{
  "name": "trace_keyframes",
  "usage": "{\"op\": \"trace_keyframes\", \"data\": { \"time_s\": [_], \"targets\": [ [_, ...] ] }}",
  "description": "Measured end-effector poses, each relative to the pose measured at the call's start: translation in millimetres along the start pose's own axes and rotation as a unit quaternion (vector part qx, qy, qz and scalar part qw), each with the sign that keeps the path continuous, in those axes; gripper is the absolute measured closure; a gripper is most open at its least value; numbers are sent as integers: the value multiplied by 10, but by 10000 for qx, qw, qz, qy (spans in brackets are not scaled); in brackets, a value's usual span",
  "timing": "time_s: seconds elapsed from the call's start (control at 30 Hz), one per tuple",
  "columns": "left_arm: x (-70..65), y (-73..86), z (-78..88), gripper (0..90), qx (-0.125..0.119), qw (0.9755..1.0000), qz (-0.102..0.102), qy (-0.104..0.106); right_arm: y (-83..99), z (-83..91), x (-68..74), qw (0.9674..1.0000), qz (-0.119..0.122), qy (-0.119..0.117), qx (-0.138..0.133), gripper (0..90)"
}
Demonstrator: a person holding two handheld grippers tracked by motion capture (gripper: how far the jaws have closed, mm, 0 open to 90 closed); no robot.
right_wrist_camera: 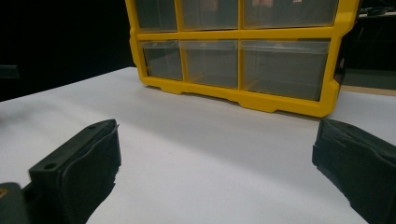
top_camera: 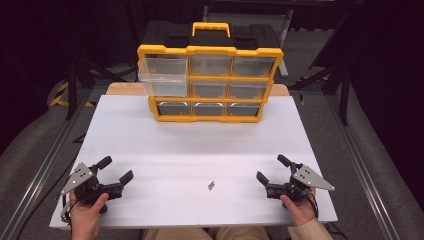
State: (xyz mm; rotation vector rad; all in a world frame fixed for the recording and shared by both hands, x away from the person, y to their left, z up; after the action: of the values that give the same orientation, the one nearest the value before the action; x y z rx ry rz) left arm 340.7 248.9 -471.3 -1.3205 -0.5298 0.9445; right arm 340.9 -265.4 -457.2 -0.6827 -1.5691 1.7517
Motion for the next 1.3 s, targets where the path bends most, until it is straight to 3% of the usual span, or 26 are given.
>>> {"op": "trace_keyframes", "data": {
  "time_s": [0.1,0.3,0.73,1.1,1.2,1.3],
  "targets": [
    [-20,-15,-14,9,-3,9999,104,90,1,-3,2,10000,22,1,10,15],
    [-72,-20,-81,8,51,9999,53,116,-3,-3,10,10000,21,-23,9,15],
    [-284,-86,-304,7,285,9987,-72,405,-7,-10,30,10000,36,-91,-4,16],
    [-458,-115,-500,7,450,9970,-67,629,-7,-6,27,9999,52,-120,18,16],
    [-543,-132,-583,8,580,9955,23,749,-6,-11,32,9999,47,-135,14,16],
    [-588,-137,-629,9,652,9948,-17,786,-6,-9,33,9999,65,-133,21,18]
  ]
}}
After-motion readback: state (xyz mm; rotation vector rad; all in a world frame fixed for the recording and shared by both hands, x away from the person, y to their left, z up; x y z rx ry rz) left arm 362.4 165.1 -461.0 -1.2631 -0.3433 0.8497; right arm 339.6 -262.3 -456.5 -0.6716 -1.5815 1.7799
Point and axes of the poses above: each handheld gripper's, and its own axes: z roughly backward along the jaws, y roughly out of its underside, x roughly to its left, the point moved 4 cm from there along -z, roughly forward along the jaws, and after that the axes turned 3 degrees about -y, right-handed, at the moved point
